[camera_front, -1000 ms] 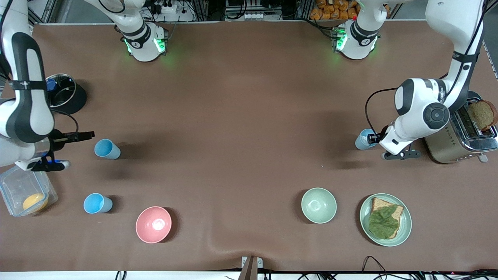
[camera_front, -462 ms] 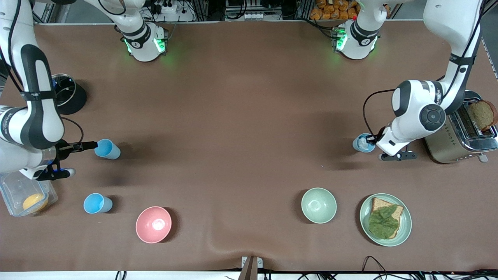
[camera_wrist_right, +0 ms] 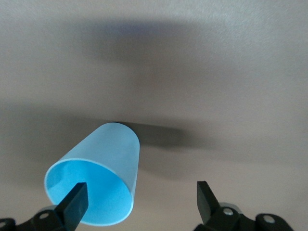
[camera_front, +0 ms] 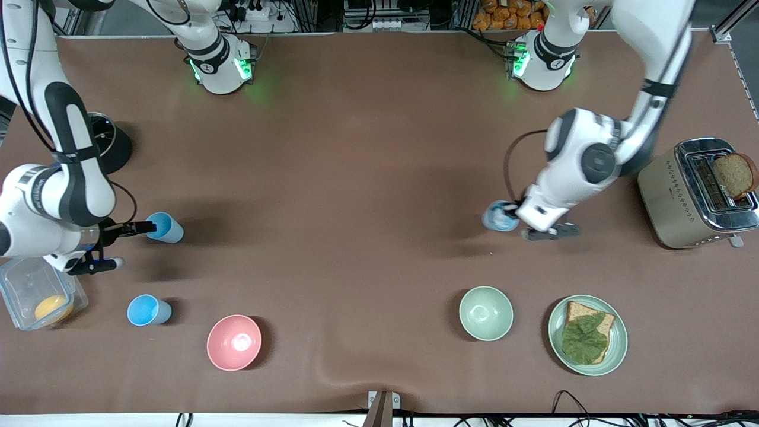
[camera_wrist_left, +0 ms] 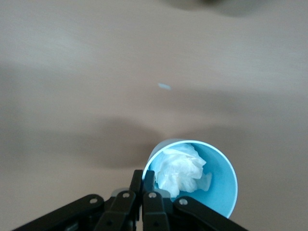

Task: Stack blue cups with both arms
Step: 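Carry the blue cup with the left gripper toward the table middle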

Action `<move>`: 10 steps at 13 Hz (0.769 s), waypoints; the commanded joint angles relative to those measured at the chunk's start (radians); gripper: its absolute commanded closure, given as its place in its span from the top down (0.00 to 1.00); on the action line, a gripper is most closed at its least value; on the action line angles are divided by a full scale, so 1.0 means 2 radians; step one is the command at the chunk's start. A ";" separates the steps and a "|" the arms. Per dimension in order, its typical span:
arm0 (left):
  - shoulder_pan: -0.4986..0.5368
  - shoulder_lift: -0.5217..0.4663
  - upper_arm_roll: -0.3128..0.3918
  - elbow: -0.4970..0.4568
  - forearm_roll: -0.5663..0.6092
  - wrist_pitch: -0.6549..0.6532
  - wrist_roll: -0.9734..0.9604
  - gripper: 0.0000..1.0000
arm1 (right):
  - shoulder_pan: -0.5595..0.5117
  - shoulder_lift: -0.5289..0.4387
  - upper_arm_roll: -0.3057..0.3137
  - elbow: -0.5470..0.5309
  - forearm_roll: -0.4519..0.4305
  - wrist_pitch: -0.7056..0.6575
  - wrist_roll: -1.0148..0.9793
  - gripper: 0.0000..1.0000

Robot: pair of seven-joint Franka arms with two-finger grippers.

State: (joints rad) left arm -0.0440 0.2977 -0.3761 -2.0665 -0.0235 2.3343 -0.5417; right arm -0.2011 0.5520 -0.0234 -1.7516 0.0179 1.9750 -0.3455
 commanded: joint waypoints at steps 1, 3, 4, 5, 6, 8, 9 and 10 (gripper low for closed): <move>-0.065 0.025 -0.008 0.048 -0.008 -0.004 -0.110 0.00 | -0.005 -0.027 0.004 -0.037 -0.004 0.016 -0.005 1.00; -0.114 0.043 -0.008 0.065 -0.007 -0.004 -0.183 0.00 | -0.006 -0.027 0.004 -0.049 -0.004 0.033 -0.006 0.98; -0.129 0.053 -0.008 0.072 -0.003 -0.004 -0.207 0.00 | -0.006 -0.027 0.004 -0.049 -0.004 0.034 -0.006 0.60; -0.145 0.066 -0.008 0.081 -0.003 -0.004 -0.230 0.00 | -0.006 -0.027 0.004 -0.049 -0.004 0.033 -0.005 0.22; -0.166 0.075 -0.006 0.087 -0.001 -0.002 -0.262 0.00 | -0.006 -0.027 0.004 -0.049 -0.004 0.033 -0.005 0.00; -0.198 0.090 -0.004 0.097 0.009 -0.001 -0.302 0.00 | -0.005 -0.031 0.005 -0.049 -0.004 0.028 -0.005 0.00; -0.204 0.097 -0.004 0.101 0.019 0.001 -0.317 0.00 | -0.003 -0.033 0.005 -0.049 -0.004 0.025 -0.005 0.00; -0.210 0.104 -0.004 0.106 0.036 0.002 -0.330 0.00 | -0.001 -0.034 0.005 -0.048 -0.004 0.019 -0.005 0.00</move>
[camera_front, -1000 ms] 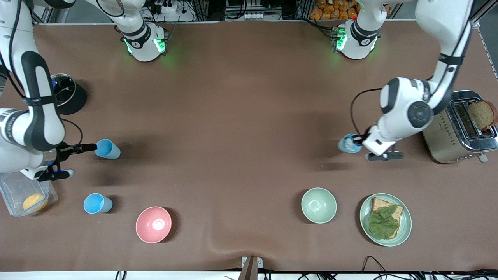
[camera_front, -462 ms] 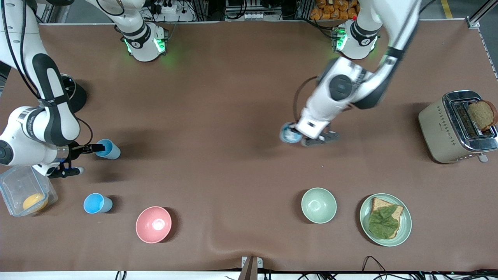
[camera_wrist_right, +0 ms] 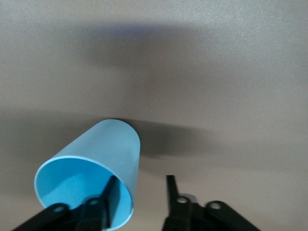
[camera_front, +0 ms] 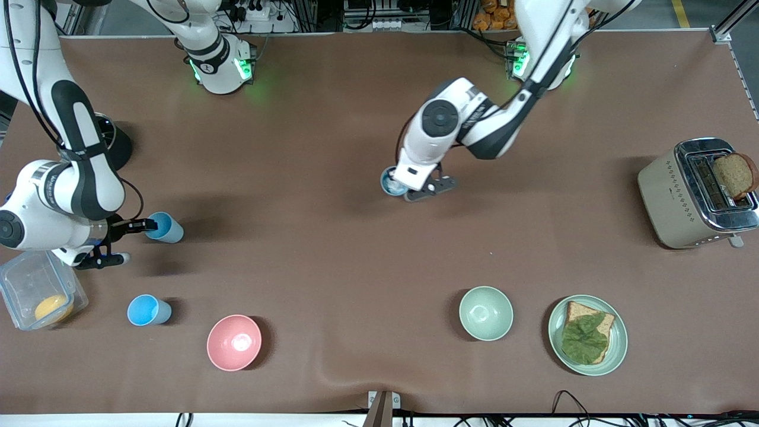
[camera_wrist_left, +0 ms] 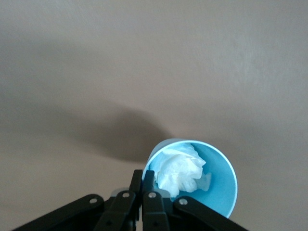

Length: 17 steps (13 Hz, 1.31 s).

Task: Stack blue cups with both arms
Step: 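Carry the blue cup with the left gripper toward the table middle, then set the cup down with the left gripper while the right gripper lifts its cup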

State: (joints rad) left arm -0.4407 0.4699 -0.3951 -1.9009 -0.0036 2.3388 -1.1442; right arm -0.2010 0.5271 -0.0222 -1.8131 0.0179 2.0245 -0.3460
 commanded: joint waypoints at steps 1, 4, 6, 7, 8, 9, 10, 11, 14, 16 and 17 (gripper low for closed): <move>-0.019 0.028 0.006 0.025 0.045 0.008 -0.047 0.00 | 0.000 -0.027 0.005 -0.016 -0.004 -0.017 -0.005 0.00; -0.027 0.046 0.007 0.032 0.087 0.020 -0.088 0.99 | 0.009 -0.046 0.008 -0.013 -0.001 -0.060 -0.004 0.00; -0.024 0.040 0.006 0.034 0.088 0.019 -0.094 1.00 | 0.019 -0.062 0.010 -0.012 0.004 -0.089 -0.001 0.00; -0.021 0.033 0.007 0.035 0.088 0.017 -0.102 1.00 | 0.023 -0.068 0.011 -0.009 0.009 -0.104 0.002 0.00; -0.011 0.008 0.007 0.033 0.088 0.013 -0.116 1.00 | 0.031 -0.075 0.011 0.000 0.024 -0.133 0.004 0.00; 0.002 -0.021 0.007 0.028 0.089 0.005 -0.128 1.00 | 0.045 -0.081 0.010 0.015 0.052 -0.170 0.007 0.00; 0.017 -0.051 0.006 0.027 0.089 -0.015 -0.123 1.00 | 0.055 -0.084 0.010 0.031 0.075 -0.203 0.023 0.00; 0.039 -0.074 0.004 0.033 0.091 -0.045 -0.111 1.00 | 0.073 -0.085 0.011 0.051 0.088 -0.233 0.055 0.00; 0.095 -0.140 0.007 0.044 0.089 -0.125 0.033 1.00 | 0.159 -0.087 0.011 0.101 0.114 -0.272 0.180 0.00; 0.169 -0.157 0.002 0.075 0.082 -0.183 0.176 1.00 | 0.198 -0.086 0.010 0.110 0.163 -0.263 0.253 0.00; 0.196 -0.158 0.001 0.104 0.077 -0.223 0.239 1.00 | 0.215 -0.086 0.010 0.110 0.190 -0.248 0.272 0.00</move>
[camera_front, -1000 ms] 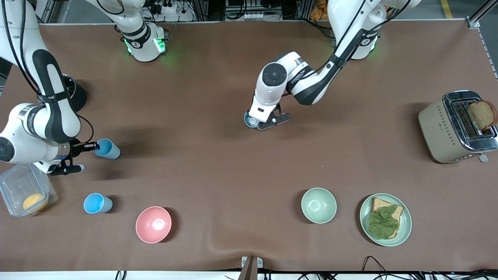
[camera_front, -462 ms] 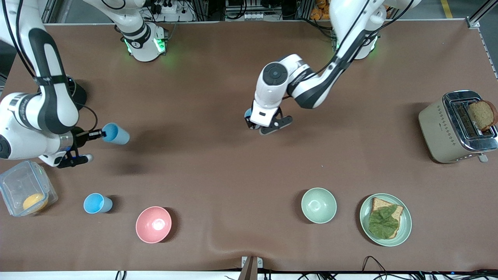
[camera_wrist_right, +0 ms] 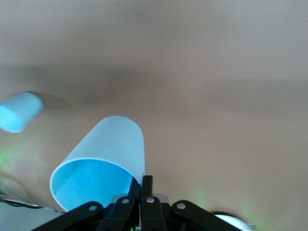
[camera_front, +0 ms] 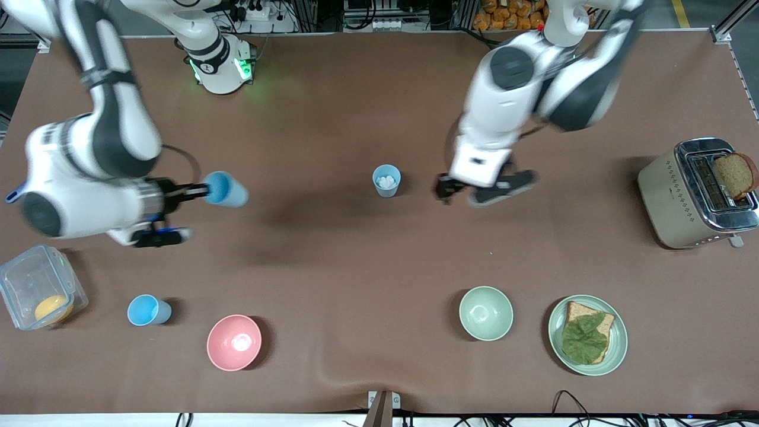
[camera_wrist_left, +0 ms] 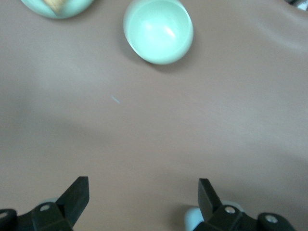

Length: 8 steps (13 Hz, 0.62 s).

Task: Stack blue cups with both arms
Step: 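Set the cup down with the left gripper while the right gripper lifts its cup, then lower the held blue cup into the placed cup with the right gripper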

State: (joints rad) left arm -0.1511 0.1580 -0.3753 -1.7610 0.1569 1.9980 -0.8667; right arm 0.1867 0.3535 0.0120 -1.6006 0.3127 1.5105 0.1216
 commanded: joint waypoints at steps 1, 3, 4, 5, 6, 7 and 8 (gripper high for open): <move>0.072 -0.008 -0.009 0.051 -0.011 -0.091 0.148 1.00 | 0.049 0.000 -0.007 0.004 0.051 0.034 0.070 0.00; 0.088 -0.012 -0.004 0.091 -0.023 -0.142 0.192 1.00 | 0.119 0.008 -0.008 0.004 0.045 0.079 0.168 0.00; 0.096 -0.009 -0.004 0.111 -0.025 -0.169 0.210 1.00 | 0.140 0.013 -0.008 0.004 0.044 0.097 0.197 0.00; 0.105 -0.010 -0.003 0.125 -0.026 -0.184 0.230 1.00 | 0.153 0.015 -0.008 0.004 0.044 0.107 0.220 0.00; 0.115 -0.013 -0.001 0.127 -0.026 -0.193 0.254 1.00 | 0.169 0.018 -0.008 0.003 0.044 0.117 0.234 0.00; 0.137 -0.018 -0.002 0.128 -0.030 -0.197 0.286 1.00 | 0.189 0.021 -0.008 0.002 0.044 0.137 0.258 0.00; 0.154 -0.031 -0.001 0.127 -0.047 -0.201 0.314 1.00 | 0.213 0.031 -0.008 0.001 0.043 0.163 0.286 0.00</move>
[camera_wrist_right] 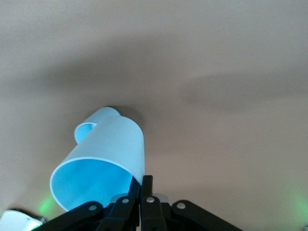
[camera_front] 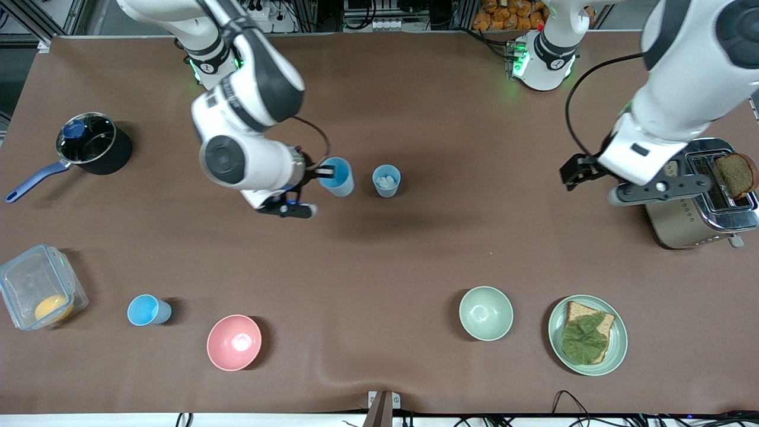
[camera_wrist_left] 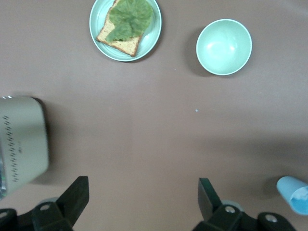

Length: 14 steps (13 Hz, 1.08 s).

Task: Stack blue cups with both arms
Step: 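Lower the held blue cup into the placed cup with the right gripper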

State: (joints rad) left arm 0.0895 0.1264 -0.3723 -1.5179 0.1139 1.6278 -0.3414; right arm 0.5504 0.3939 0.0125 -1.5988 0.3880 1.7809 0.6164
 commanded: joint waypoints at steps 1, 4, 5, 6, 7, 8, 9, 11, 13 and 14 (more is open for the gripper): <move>0.054 -0.021 0.001 0.005 -0.047 -0.020 0.073 1.00 | 0.061 0.023 -0.009 -0.001 0.005 0.062 0.070 0.00; 0.060 -0.040 0.036 0.000 -0.056 -0.029 0.154 1.00 | 0.100 0.045 -0.009 -0.003 0.000 0.085 0.132 0.00; 0.054 -0.040 0.046 0.000 -0.055 -0.036 0.158 1.00 | 0.101 0.048 -0.009 -0.004 0.000 0.085 0.134 0.00; 0.025 -0.042 0.076 0.000 -0.054 -0.042 0.157 1.00 | 0.109 0.050 -0.009 -0.005 0.000 0.085 0.134 0.00; -0.008 -0.047 0.115 0.000 -0.054 -0.047 0.160 1.00 | 0.120 0.054 -0.011 -0.009 -0.001 0.086 0.134 0.00; -0.009 -0.048 0.119 0.000 -0.055 -0.051 0.165 1.00 | 0.124 0.056 -0.010 -0.010 -0.013 0.086 0.134 0.00; -0.011 -0.047 0.121 0.000 -0.056 -0.057 0.167 1.00 | 0.123 0.056 -0.011 -0.009 -0.023 0.084 0.134 0.00; -0.023 -0.049 0.132 0.000 -0.056 -0.066 0.166 1.00 | 0.121 0.058 -0.011 -0.009 -0.024 0.087 0.134 0.00; -0.016 -0.049 0.132 0.007 -0.068 -0.076 0.174 1.00 | 0.120 0.062 -0.012 -0.007 -0.026 0.088 0.135 0.47; -0.017 -0.051 0.132 0.007 -0.069 -0.078 0.180 1.00 | 0.118 0.060 -0.012 -0.004 -0.037 0.087 0.138 0.99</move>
State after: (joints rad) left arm 0.0591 0.0483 -0.1242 -1.5045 0.0064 1.4974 -0.0265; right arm 0.7796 0.5124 -0.0027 -1.6181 0.3486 1.9539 0.8710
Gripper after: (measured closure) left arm 0.000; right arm 0.912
